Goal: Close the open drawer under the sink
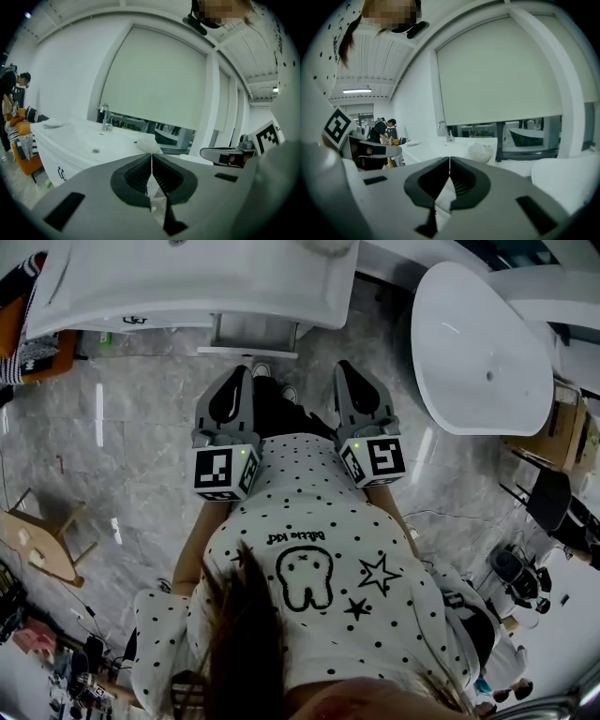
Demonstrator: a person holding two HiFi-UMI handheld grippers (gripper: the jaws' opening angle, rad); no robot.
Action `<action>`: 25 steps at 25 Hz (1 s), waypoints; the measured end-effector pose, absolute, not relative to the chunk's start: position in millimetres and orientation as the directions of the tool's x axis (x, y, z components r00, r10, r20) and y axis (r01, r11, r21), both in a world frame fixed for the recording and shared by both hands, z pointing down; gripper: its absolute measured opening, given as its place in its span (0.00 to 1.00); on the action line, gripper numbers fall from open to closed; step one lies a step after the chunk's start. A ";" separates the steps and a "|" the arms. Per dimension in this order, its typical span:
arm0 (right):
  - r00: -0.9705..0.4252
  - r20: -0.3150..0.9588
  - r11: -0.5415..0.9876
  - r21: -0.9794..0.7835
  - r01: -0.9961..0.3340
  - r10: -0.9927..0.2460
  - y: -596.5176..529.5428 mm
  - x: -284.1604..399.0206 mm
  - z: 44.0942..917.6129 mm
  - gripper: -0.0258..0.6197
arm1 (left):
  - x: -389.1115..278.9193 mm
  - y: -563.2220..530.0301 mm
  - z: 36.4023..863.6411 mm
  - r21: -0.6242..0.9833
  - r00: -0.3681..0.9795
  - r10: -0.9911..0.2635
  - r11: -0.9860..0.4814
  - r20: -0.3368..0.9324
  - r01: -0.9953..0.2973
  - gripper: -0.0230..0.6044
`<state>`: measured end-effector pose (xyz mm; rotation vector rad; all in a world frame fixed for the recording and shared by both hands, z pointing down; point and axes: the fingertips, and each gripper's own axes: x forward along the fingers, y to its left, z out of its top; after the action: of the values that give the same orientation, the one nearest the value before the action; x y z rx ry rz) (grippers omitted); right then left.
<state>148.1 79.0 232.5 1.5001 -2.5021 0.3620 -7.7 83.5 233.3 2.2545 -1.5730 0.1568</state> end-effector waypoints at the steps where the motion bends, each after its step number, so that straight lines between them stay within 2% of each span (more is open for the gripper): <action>1: -0.462 0.301 0.454 -0.100 -0.885 -0.834 76.6 146.0 232.4 0.06 | -9.7 80.3 233.1 0.254 0.367 -0.878 -0.296 0.306 -0.921 0.06; 14: -0.404 0.343 0.403 -0.077 -0.912 -0.848 38.5 112.9 231.0 0.06 | -39.0 26.8 232.2 0.321 0.440 -0.846 -0.345 0.301 -0.882 0.06; 25: -0.354 0.346 0.352 -0.072 -0.933 -0.869 22.1 86.6 236.7 0.06 | -59.5 2.8 215.7 0.368 0.551 -0.817 -0.466 0.170 -0.805 0.06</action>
<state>86.6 22.1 236.7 1.6158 -2.3685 0.3763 -59.5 2.8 215.7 2.3844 -1.3189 -0.0413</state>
